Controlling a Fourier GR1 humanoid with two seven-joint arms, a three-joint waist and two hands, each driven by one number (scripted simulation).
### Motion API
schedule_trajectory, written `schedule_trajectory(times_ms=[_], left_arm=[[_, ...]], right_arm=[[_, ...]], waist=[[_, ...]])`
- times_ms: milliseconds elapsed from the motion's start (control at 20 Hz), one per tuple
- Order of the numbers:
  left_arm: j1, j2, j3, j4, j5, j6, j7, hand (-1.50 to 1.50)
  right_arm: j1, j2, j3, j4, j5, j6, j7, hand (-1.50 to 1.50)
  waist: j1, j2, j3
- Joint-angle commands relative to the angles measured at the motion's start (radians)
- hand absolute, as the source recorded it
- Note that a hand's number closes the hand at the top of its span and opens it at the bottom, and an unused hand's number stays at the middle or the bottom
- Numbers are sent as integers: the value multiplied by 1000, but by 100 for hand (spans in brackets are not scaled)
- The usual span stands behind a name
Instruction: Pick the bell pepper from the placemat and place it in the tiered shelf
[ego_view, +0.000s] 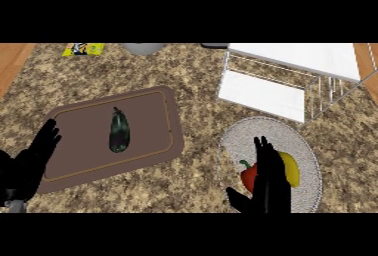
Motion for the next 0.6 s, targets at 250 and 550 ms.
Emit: schedule_trajectory(times_ms=[250,550], left_arm=[[-37,10,13,-12,3,-3,30,0],[26,-1,20,-36,2,-25,6,0]], right_arm=[[-27,5,136,-86,182,664,365,-150],[-157,5,143,-184,109,1001,525,-150]], waist=[[19,11,4],[31,9,7]])
